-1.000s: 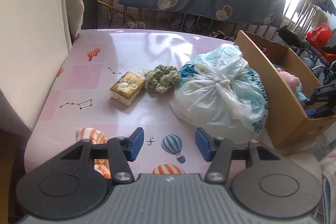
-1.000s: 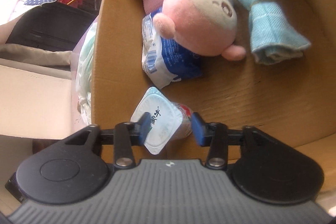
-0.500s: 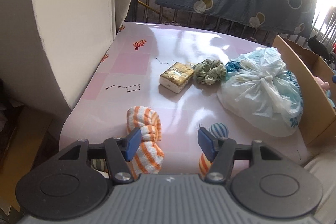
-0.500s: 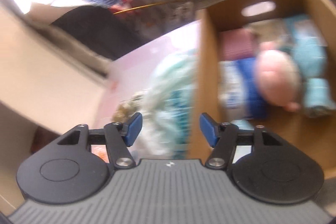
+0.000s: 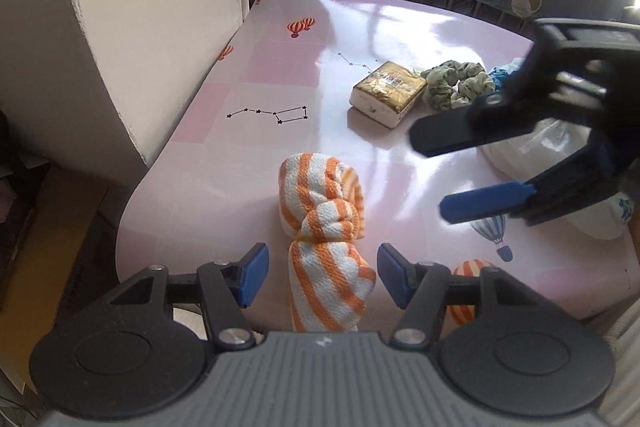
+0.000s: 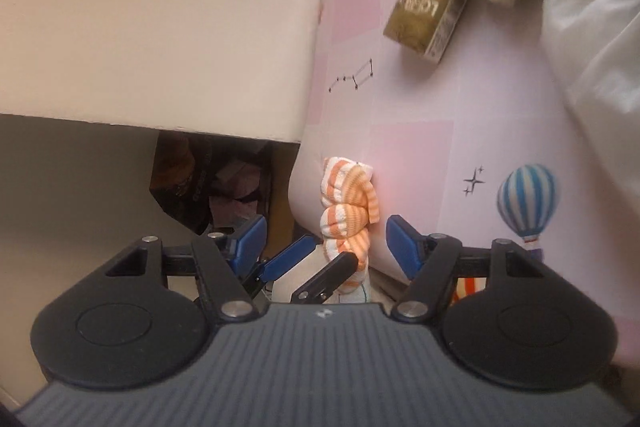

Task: Organize soft objects
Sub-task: 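Reach the right tool to the orange-striped towel knot and close on it, then carry the striped towel knot into the cardboard box and open the right tool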

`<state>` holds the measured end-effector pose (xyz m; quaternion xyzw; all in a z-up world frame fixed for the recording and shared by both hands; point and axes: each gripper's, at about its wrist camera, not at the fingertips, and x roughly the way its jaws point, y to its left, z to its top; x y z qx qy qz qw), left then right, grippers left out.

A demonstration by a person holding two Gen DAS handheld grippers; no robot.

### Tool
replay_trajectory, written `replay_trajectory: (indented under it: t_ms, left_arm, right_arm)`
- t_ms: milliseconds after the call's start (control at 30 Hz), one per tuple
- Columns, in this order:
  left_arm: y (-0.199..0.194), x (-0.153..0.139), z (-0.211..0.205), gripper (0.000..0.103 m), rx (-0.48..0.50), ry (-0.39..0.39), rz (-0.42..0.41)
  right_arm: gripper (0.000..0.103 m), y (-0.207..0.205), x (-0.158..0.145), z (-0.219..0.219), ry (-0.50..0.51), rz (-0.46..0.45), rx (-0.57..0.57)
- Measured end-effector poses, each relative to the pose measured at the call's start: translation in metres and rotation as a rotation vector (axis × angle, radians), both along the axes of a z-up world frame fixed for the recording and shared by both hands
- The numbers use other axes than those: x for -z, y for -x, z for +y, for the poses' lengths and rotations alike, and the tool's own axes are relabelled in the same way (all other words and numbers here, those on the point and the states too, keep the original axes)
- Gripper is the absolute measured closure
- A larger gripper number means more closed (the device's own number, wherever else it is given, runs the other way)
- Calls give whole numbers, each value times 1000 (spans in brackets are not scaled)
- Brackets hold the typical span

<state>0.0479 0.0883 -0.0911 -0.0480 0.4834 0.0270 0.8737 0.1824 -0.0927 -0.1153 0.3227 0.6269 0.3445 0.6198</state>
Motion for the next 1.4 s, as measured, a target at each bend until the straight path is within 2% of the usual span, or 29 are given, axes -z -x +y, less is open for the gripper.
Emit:
replay_trajectory:
  t_ms: [100,167,267,367,633,767,900,1067,1200,1400]
  left_arm:
    - [-6,5,0,44,9,8,11]
    - [-10,9,-2,46,19,-6,18]
    - [-12,15,-4,52,32,23,35]
    - [-11,16,-9,55,37,10,20]
    - [-2,-5,-17,57,59,48,-24]
    - [4,-25,-29,57,94,62,-68]
    - [10,-45,-49,57,134,39,-110]
    - [10,-71,-73,57,200,55,-163]
    - [8,-90,-105,57,278,58,-211]
    - [-6,-119,-176,57,426,76,-276]
  right_arm:
    - [37,-2,23,25,28,48,-14]
    - [37,-3,32,36,49,55,-25]
    - [39,-5,41,46,56,61,-31]
    - [40,-6,42,52,54,62,-31]
    - [53,-3,39,50,53,41,-28]
    - [60,5,27,35,30,26,-15]
    - [61,13,7,14,0,-11,12]
    - [62,21,-23,-22,-33,-67,68]
    - [62,30,-49,-62,-51,-123,137]
    - [62,43,-90,-143,-61,-220,271]
